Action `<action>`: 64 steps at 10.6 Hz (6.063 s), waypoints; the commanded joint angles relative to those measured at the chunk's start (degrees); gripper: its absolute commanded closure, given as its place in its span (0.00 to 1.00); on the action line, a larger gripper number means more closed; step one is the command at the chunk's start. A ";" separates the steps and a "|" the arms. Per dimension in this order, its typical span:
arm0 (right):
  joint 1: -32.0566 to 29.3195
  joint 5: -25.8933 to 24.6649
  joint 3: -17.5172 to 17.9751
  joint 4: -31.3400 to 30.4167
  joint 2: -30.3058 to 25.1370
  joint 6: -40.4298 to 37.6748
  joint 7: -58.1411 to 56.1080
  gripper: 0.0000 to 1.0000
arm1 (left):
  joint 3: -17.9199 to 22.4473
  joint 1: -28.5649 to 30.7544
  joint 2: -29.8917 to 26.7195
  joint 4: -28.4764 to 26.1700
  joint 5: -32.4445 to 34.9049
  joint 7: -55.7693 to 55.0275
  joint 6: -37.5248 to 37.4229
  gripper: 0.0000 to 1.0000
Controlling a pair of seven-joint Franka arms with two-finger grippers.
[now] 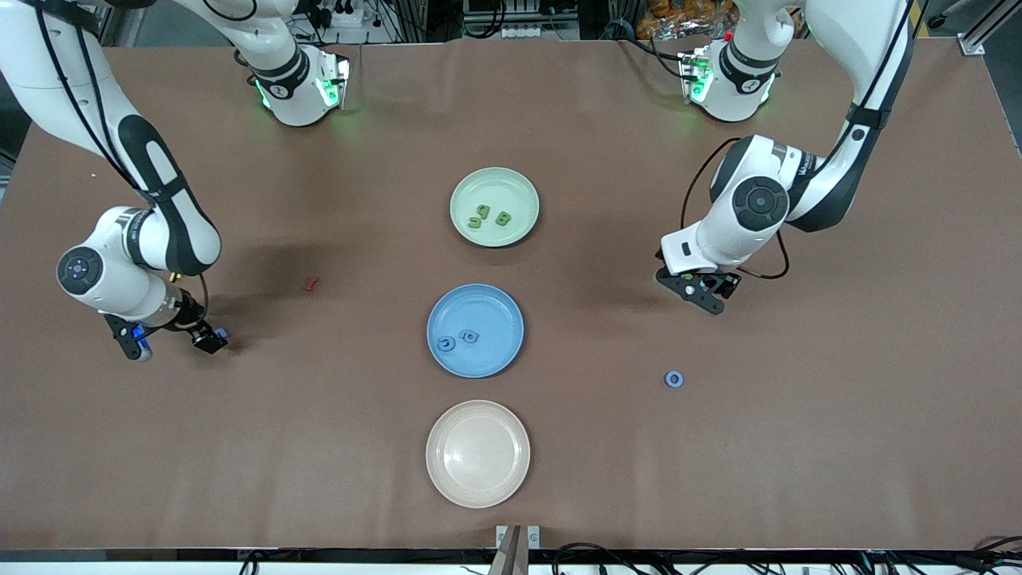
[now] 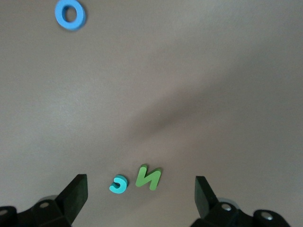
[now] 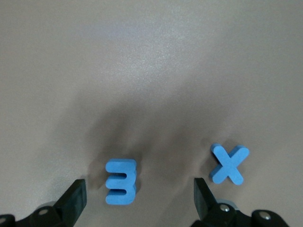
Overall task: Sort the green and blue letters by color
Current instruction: 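Grasp the blue E with the right gripper while the left reaches green N, then place the blue E on the blue plate while the left gripper grasps N, then place the green N on the green plate while the right reaches blue X, then grasp the blue X with the right gripper while the left gripper withdraws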
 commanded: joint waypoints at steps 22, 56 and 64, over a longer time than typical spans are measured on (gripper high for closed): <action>40.92 4.67 -2.11 12.90 -1.97 -3.81 -2.26 1.00 | -0.36 2.56 6.10 -10.03 0.89 2.11 16.82 0.72; 2.19 1.77 -7.65 -10.90 -8.65 6.81 -10.52 0.00 | -4.75 -4.24 0.40 23.98 1.95 -42.22 -7.15 0.00; 1.58 1.77 -7.65 -12.49 -4.86 14.56 -10.60 0.85 | 0.40 8.01 -8.12 33.03 -4.54 -23.60 -26.48 0.00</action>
